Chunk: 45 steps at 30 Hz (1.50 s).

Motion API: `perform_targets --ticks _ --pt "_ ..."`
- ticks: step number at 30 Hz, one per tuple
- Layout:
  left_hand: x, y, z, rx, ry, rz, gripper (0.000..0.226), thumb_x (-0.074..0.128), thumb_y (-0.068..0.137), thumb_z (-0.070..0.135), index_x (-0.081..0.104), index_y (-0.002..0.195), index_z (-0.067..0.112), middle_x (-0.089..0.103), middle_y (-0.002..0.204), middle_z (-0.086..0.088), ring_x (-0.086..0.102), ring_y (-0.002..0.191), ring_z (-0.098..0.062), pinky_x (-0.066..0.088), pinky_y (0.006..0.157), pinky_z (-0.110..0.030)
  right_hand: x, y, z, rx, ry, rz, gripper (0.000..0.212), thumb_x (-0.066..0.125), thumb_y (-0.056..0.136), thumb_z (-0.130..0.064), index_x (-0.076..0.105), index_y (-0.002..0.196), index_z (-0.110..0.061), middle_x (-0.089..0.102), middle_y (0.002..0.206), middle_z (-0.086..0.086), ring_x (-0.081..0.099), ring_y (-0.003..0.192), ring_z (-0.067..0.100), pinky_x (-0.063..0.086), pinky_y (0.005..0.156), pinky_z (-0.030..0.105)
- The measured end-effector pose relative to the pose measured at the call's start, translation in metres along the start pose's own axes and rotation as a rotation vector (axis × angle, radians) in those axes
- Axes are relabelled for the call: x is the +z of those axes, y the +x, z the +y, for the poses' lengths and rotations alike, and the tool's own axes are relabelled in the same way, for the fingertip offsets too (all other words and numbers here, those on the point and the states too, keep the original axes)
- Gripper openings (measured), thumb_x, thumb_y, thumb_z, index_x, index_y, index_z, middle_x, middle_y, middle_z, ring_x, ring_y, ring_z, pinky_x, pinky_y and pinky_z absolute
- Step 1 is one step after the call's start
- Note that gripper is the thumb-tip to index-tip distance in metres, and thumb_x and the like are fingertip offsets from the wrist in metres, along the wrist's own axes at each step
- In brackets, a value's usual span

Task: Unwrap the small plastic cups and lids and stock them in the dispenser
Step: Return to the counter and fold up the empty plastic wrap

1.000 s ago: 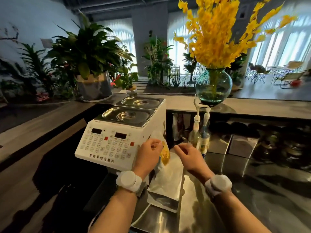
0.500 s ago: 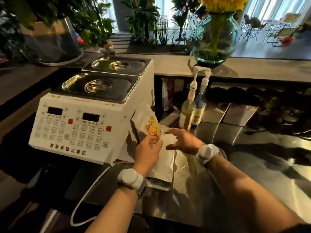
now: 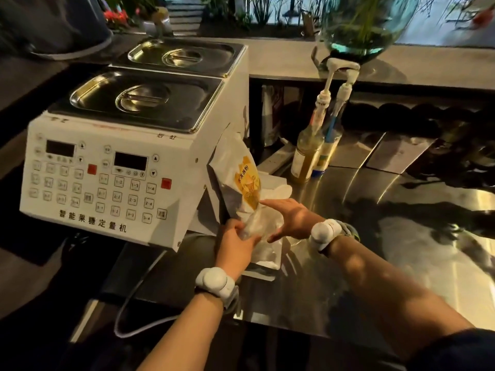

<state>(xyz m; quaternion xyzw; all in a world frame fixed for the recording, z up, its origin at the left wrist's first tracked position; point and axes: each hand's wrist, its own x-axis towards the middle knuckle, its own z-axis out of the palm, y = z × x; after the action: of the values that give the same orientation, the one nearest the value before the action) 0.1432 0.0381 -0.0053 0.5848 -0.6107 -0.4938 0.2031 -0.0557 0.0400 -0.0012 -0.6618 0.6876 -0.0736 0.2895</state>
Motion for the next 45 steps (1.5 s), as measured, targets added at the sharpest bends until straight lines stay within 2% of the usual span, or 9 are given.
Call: perform_targets --ticks 9,14,18,26,29,33,37,40,45 --pt "-0.008 0.005 -0.012 0.0 -0.093 -0.036 0.02 0.072 0.092 0.021 0.065 0.085 0.004 0.066 0.081 -0.013 0.061 0.081 -0.018 0.047 0.069 -0.02 0.017 -0.01 -0.007 0.069 0.055 0.007 0.097 0.084 0.068 -0.056 0.033 0.149 -0.042 0.047 0.148 -0.008 0.038 0.138 0.022 0.035 0.116 0.051" --pt "-0.014 -0.004 -0.001 0.068 -0.176 -0.031 0.019 0.07 0.094 0.023 0.067 0.096 0.005 0.067 0.085 -0.006 0.062 0.079 -0.013 0.046 0.06 -0.008 0.018 -0.031 -0.008 0.115 -0.029 0.071 0.103 0.086 0.063 -0.058 0.026 0.147 -0.052 0.044 0.149 -0.005 0.036 0.136 0.025 0.036 0.111 0.051" --pt "-0.014 -0.009 0.018 0.149 -0.221 0.005 0.015 0.072 0.092 0.025 0.068 0.098 0.012 0.069 0.09 -0.002 0.064 0.086 -0.014 0.049 0.07 -0.02 0.013 -0.045 -0.017 0.048 -0.122 0.153 0.11 0.083 0.068 -0.058 0.02 0.155 -0.037 0.04 0.155 -0.005 0.029 0.143 0.024 0.025 0.117 0.048" --pt "-0.028 -0.03 0.062 0.142 -0.439 0.033 0.02 0.069 0.095 0.028 0.067 0.109 0.015 0.071 0.106 -0.001 0.068 0.097 -0.015 0.057 0.075 -0.025 -0.007 -0.08 -0.042 0.018 0.111 0.268 0.111 0.082 0.066 -0.06 0.018 0.155 -0.038 0.034 0.157 -0.002 0.022 0.146 0.024 0.019 0.121 0.054" --pt "-0.035 -0.04 0.079 0.061 -0.588 0.015 0.024 0.074 0.088 0.038 0.071 0.106 0.022 0.074 0.111 -0.003 0.07 0.103 -0.022 0.06 0.088 -0.041 -0.007 -0.094 -0.052 -0.009 0.2 0.315 0.112 0.081 0.065 -0.064 0.016 0.153 -0.042 0.034 0.155 -0.001 0.024 0.144 0.024 0.023 0.119 0.056" --pt "-0.042 -0.044 0.094 0.082 -0.589 0.054 0.045 0.076 0.07 0.062 0.075 0.099 0.028 0.076 0.104 -0.002 0.072 0.102 -0.026 0.06 0.091 -0.05 -0.012 -0.1 -0.061 -0.042 0.206 0.45 0.089 0.08 0.074 -0.055 0.03 0.147 -0.04 0.044 0.141 -0.001 0.041 0.127 0.019 0.04 0.109 0.049" --pt "-0.051 -0.058 0.117 0.13 -0.697 0.076 0.027 0.072 0.091 0.036 0.071 0.104 0.012 0.076 0.104 -0.012 0.073 0.1 -0.029 0.061 0.088 -0.045 -0.034 -0.111 -0.075 -0.161 0.234 0.545 0.054 0.076 0.085 -0.038 0.055 0.133 -0.026 0.058 0.117 -0.012 0.053 0.108 0.003 0.045 0.095 0.026" --pt "-0.059 -0.066 0.128 0.161 -0.702 0.101 0.02 0.069 0.094 0.032 0.07 0.101 0.014 0.075 0.101 -0.009 0.073 0.098 -0.025 0.061 0.086 -0.04 -0.046 -0.116 -0.078 -0.217 0.269 0.567 0.037 0.077 0.086 -0.029 0.065 0.121 -0.023 0.063 0.101 -0.018 0.062 0.091 -0.005 0.054 0.089 0.022" --pt "-0.081 -0.073 0.147 0.193 -0.727 0.139 0.029 0.07 0.093 0.031 0.068 0.112 0.009 0.074 0.106 -0.013 0.073 0.099 -0.027 0.06 0.09 -0.047 -0.076 -0.123 -0.08 -0.14 0.496 0.318 0.016 0.078 0.084 -0.035 0.068 0.093 -0.027 0.069 0.087 -0.009 0.068 0.081 0.002 0.054 0.073 0.021"
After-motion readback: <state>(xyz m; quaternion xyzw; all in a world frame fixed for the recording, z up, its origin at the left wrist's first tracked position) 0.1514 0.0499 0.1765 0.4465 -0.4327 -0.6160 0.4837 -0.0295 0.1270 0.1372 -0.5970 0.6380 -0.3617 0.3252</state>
